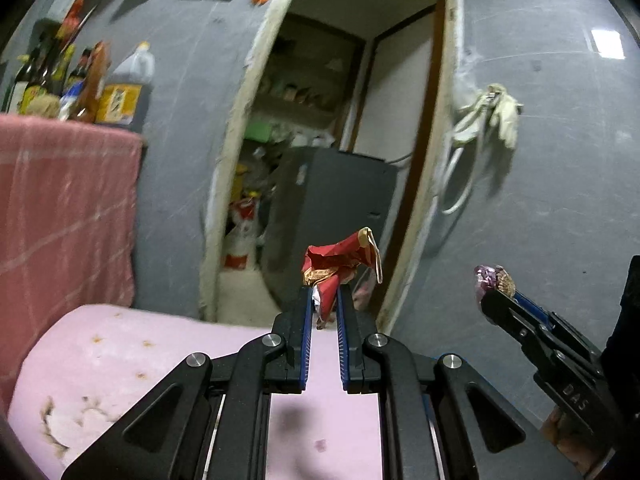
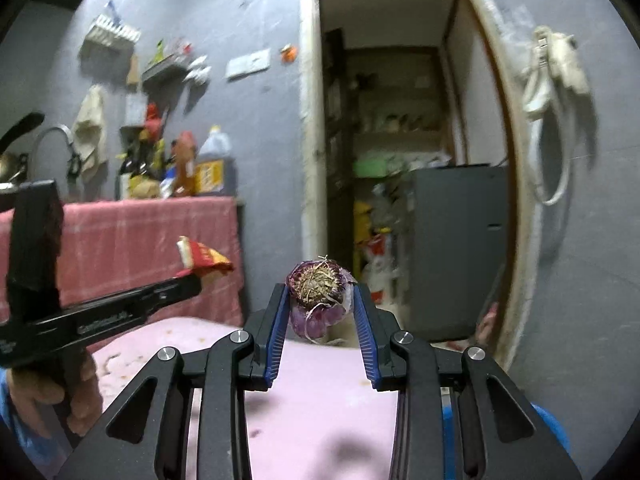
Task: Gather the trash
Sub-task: 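Carry both items over the blue basin and open both tools to drop them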
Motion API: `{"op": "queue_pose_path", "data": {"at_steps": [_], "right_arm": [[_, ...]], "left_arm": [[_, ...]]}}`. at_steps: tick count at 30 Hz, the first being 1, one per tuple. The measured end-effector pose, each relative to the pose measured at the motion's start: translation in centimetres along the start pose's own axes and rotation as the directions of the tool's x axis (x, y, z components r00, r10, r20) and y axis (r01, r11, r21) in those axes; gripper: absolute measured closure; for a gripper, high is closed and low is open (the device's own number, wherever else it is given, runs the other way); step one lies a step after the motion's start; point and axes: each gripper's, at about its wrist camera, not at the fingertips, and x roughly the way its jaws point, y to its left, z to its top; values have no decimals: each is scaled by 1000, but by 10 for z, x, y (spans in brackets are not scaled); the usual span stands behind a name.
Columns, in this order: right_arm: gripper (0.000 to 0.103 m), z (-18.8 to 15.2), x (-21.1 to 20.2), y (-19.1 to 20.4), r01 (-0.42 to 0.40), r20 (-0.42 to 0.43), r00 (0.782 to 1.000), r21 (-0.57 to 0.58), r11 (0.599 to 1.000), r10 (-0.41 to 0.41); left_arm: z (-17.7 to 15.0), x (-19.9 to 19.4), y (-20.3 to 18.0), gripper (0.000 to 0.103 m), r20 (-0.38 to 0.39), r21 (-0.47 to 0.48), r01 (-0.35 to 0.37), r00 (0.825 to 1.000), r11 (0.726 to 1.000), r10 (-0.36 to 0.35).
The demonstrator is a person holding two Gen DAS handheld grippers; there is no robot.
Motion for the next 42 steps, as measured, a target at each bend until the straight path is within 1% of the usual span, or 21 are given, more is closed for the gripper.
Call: {"op": "queue_pose_path", "data": {"at_steps": [2,5,9,11,15,18,20,23,26,32,38,40,42], "right_arm": [[73,1,-5,-9,28,19,999,12,1000,-28],[73,1,-19,-36,78,41,996,51,996,-81],[73,-6,-34,-67,134,41,990,77,988,-138],[73,-10,-36,-75,152,36,987,87,985,-156],[73,-22,-39,-98,199,9,980,109,974,-201],[73,-32,-35,-115,219,-34,976,147,964,-217],[73,-37,-34,-123,231,-61,973,161,960,-223],[73,-46,-30,-131,239,-104,969,181,954,-223],[72,-53,-27,-137,248,-142,964,191,950,-223],[72,-64,-20,-146,266,-207,953,217,939,-222],[69,-73,-14,-154,283,-258,941,245,927,-219],[67,-76,-13,-158,291,-273,936,253,922,-221],[63,-78,-12,-159,300,-281,933,256,919,-226]], "left_arm": [[2,-3,-19,94,15,22,15,1000,1000,-15],[1,5,-43,94,23,61,44,999,997,-46],[-3,16,-76,94,14,96,88,996,991,-90],[-8,24,-86,94,3,104,103,995,989,-104],[-17,44,-105,94,-45,129,131,991,983,-126],[-25,62,-116,94,-104,142,144,986,979,-129],[-32,73,-122,94,-147,138,158,980,978,-138],[-43,87,-125,94,-215,99,196,962,976,-171],[-52,98,-127,94,-265,67,211,946,975,-187],[-67,124,-127,94,-381,14,215,904,977,-193],[-77,143,-124,92,-458,-35,220,864,975,-211],[-78,150,-122,89,-475,-51,217,853,975,-215],[-79,152,-121,74,-482,-63,210,850,976,-214]]}}
